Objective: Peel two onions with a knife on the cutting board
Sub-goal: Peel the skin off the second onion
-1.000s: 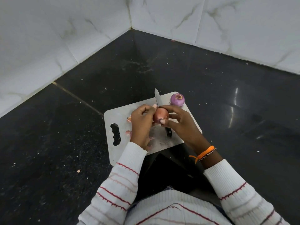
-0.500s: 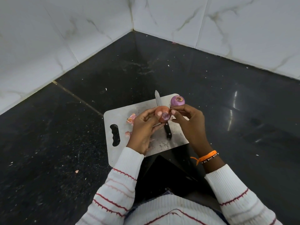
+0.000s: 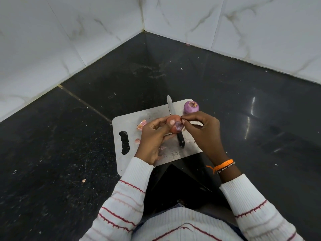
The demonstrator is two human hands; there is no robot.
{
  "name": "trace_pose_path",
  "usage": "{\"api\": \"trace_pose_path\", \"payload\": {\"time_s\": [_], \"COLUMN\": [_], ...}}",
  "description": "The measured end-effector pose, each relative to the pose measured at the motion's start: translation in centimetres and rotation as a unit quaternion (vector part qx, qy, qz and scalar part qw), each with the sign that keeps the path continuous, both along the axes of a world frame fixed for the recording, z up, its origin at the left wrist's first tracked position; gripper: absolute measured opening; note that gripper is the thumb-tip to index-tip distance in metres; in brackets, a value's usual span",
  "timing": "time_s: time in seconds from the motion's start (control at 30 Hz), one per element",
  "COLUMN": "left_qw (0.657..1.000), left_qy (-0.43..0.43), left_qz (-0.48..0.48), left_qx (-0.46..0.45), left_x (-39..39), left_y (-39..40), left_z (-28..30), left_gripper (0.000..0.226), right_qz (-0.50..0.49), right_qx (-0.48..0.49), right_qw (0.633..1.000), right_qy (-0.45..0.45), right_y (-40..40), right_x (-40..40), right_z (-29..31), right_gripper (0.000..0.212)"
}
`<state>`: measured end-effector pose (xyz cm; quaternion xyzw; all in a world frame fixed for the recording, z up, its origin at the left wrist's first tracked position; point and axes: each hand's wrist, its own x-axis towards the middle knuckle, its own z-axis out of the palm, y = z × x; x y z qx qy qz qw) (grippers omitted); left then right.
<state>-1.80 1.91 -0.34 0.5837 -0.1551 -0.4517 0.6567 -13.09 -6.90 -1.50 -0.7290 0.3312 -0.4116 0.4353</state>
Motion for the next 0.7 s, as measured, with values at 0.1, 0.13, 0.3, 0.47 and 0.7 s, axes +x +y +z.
{"api": "trace_pose_path", "payload": {"time_s": [0.1,0.13,0.3,0.47,0.7], "left_qw": [1.0,1.0,0.999,0.996,0.995], "left_qy": [-0.017,-0.021,-0.029,-0.05,-0.054], "left_qz": [-0.003,-0.005,-0.008,-0.026,-0.032], "left_qx": [0.019,0.023,0.045,0.074,0.074], "left_x": [0.1,0.1,0.2,0.8,1.0], "left_y": [0.1,0.1,0.1,0.2,0.4], "left_z": [0.0,0.0,0.0,0.2,0.3], "left_gripper": [0.026,0.027,0.031,0.026,0.025], "right_qz": [0.02,0.026,0.051,0.079,0.062], "right_qx": [0.006,0.006,0.0,-0.011,-0.026], "right_qw": [1.0,1.0,0.998,0.995,0.995], "right_qy": [0.002,0.003,0.022,0.055,0.076], "right_y": [-0.2,-0.3,-0.6,-1.1,-0.8], "right_x": [-0.1,-0.2,-0.3,-0.2,0.4], "right_z": [0.1,0.1,0.3,0.6,0.2], "right_gripper": [0.016,0.017,0.014,0.009,0.002]}}
